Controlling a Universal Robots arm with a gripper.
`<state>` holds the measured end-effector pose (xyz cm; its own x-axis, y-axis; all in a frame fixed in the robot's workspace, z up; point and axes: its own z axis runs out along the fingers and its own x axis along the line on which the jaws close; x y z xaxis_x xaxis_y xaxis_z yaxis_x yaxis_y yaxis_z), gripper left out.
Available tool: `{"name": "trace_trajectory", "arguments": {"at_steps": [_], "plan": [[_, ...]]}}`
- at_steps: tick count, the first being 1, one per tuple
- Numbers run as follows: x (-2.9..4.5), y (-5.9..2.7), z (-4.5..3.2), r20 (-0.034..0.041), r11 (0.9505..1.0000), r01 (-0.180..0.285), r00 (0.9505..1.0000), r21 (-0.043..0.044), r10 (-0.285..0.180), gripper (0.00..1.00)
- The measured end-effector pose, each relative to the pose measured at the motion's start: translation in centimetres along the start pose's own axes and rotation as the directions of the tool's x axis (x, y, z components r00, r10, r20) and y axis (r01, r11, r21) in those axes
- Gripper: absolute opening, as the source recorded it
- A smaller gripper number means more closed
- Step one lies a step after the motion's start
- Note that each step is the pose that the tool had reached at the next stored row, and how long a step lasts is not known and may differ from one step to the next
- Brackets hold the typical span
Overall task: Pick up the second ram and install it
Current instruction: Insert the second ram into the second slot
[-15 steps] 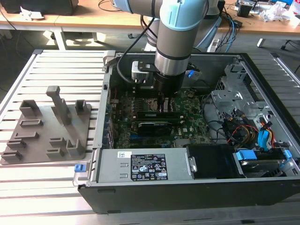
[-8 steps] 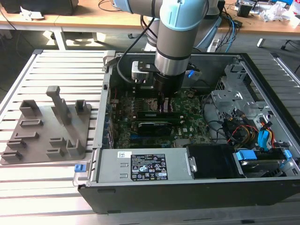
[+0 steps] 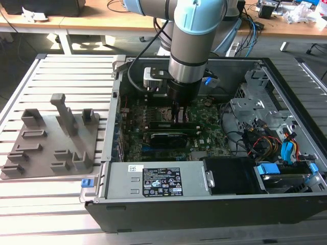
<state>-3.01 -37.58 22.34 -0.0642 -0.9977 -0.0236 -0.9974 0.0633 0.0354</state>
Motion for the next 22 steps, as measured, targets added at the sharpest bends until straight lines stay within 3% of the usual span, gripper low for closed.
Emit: {"name": "trace_trajectory", "arguments": {"at_steps": [6,22], "plan": [[-0.04,-0.01,0.02,0.0018,0.9996,-0.027,0.9996,0.0005,0.027,0.14],[0.12,-0.11,0.37,0.0018,1.0,-0.009,1.0,-0.0001,0.009,0.14]]}}
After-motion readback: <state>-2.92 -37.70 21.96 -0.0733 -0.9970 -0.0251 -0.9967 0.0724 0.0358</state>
